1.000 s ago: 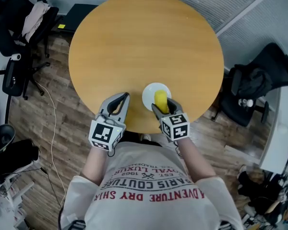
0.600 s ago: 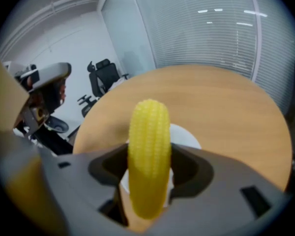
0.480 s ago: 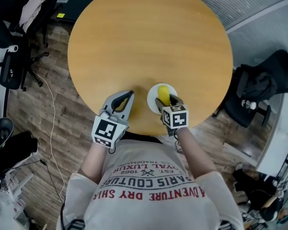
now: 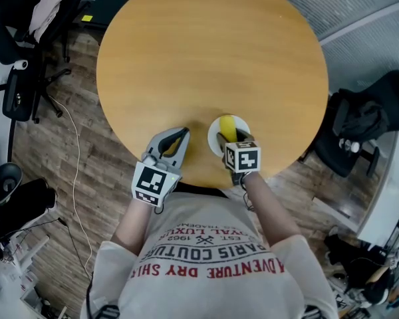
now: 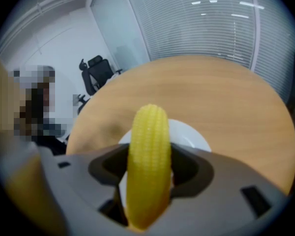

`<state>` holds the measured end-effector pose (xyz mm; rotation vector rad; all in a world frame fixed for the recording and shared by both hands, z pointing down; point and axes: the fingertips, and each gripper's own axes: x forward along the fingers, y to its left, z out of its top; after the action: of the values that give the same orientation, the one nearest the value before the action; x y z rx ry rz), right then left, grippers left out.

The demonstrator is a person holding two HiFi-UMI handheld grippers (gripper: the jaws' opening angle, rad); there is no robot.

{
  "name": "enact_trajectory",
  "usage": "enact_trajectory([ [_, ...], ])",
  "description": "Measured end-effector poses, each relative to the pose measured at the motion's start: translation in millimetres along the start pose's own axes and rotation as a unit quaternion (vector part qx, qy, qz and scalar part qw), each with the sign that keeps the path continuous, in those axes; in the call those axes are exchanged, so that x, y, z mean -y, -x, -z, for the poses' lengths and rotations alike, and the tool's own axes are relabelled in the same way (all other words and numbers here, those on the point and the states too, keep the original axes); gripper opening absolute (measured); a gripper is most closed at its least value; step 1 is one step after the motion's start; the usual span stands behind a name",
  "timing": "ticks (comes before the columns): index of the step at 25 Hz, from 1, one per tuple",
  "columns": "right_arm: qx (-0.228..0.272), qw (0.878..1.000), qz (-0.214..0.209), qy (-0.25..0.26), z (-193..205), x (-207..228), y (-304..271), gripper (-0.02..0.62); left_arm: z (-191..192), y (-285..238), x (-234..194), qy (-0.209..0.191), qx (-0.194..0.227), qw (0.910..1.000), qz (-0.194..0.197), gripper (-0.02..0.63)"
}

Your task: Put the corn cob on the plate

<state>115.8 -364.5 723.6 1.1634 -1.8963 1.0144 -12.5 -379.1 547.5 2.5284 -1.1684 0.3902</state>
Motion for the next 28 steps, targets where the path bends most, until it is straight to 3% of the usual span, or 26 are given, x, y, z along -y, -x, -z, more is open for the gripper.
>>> enact_trajectory([
  [4, 0.008, 1.000, 0.011, 0.001, 0.9, -0.2, -1.0, 0.268, 1.6, 3.5, -0.2, 0.000, -0.002, 1.0000, -0.003, 0.034],
  [14, 0.048, 0.999, -0.012, -0.016, -15.4, -8.9, 24.4, 0.268, -4.2, 4.9, 9.3, -0.006, 0.002, 1.0000, 0.001, 0.034],
  [21, 0.117, 0.993, -0.011, 0.013, -40.6, -17.4, 76.4, 0.265, -17.0, 5.8, 23.8, -0.022, 0.018, 0.9996, 0.006, 0.034],
  [22, 0.126, 0.992, -0.004, 0.019, -43.7, -16.9, 85.1, 0.238, -20.2, 6.6, 26.8, -0.023, 0.022, 0.9995, 0.008, 0.034],
  [24, 0.143, 0.989, 0.012, 0.022, -49.5, -13.8, 101.9, 0.078, -27.1, 7.7, 33.4, -0.027, 0.029, 0.9991, 0.013, 0.034],
  [28, 0.177, 0.984, 0.017, 0.008, -61.6, -10.0, 131.5, 0.043, -38.3, 9.0, 43.6, -0.031, 0.042, 0.9985, 0.014, 0.034],
])
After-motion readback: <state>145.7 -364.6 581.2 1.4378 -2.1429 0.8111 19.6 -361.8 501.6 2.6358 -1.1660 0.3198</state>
